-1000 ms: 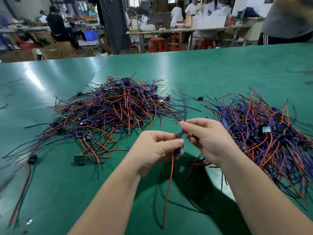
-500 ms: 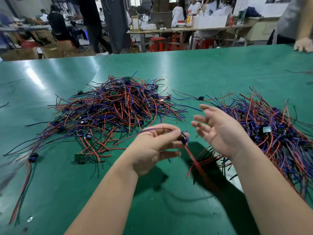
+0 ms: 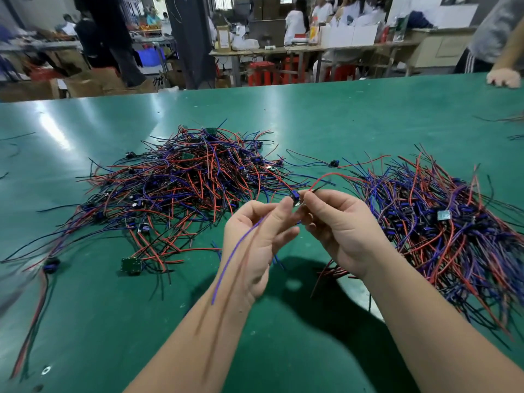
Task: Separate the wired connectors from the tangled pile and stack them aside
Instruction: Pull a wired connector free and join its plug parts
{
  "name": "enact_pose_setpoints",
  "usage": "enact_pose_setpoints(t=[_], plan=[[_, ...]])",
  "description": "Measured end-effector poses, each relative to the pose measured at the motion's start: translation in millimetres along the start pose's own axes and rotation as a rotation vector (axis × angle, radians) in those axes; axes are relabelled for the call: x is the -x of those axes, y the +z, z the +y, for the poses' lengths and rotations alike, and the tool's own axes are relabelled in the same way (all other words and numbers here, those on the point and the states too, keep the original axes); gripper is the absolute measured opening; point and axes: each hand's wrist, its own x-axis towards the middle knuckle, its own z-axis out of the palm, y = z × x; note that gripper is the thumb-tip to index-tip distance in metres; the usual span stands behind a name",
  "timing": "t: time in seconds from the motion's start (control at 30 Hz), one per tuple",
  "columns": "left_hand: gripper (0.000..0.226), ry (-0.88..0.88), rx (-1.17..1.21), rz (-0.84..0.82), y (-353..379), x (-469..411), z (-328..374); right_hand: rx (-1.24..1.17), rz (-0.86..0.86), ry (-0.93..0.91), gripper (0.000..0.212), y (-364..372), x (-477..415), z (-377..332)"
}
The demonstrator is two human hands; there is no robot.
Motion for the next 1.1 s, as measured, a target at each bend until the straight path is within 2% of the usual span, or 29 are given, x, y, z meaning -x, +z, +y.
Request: enact_pose_setpoints(t=[0.13, 0.2, 0.27, 0.33, 0.4, 0.47, 0.57, 0.63, 0.9, 1.1], plan=[[0.018, 0.013, -0.237, -0.114, -2, 2, -4, -0.076, 0.022, 0.018, 0.011, -4, -2, -9], [0.027, -0.026, -0.295, -0.193, -5, 0, 0, -0.088, 0.022, 0.02, 0.011, -8, -3, -13], [0.031, -0.112, -0.251, -0.166, -6, -3, 7, -0.054, 0.019, 0.023, 0.015, -10, -3, -15], [0.006, -0.151, -0.212, -0.129, -5, -4, 10, 0.046, 0.017, -0.001, 0.023, -11, -3, -12], [0.023, -0.131, -0.295, -0.114, -5, -3, 6, 0.189, 0.019, -0.047, 0.023, -7, -2, -6], [0.013, -0.092, -0.361, -0.084, -5, -3, 2, 0.286, 0.027, -0.072, 0.021, -6, -3, 0], [0.004, -0.1, -0.382, -0.059, -8, -4, 1, 0.294, -0.002, -0.018, 0.005, -8, -3, 1], [0.005, -0.119, -0.389, -0.07, -10, -6, 2, 0.297, -0.026, 0.02, 0.013, -10, -3, -2], [0.013, -0.229, -0.432, -0.15, -11, -5, 7, 0.389, 0.005, 0.182, 0.01, -13, -3, -5], [0.008, -0.197, -0.491, -0.149, -12, -4, 8, 0.383, 0.002, 0.16, 0.013, -12, -2, -3]])
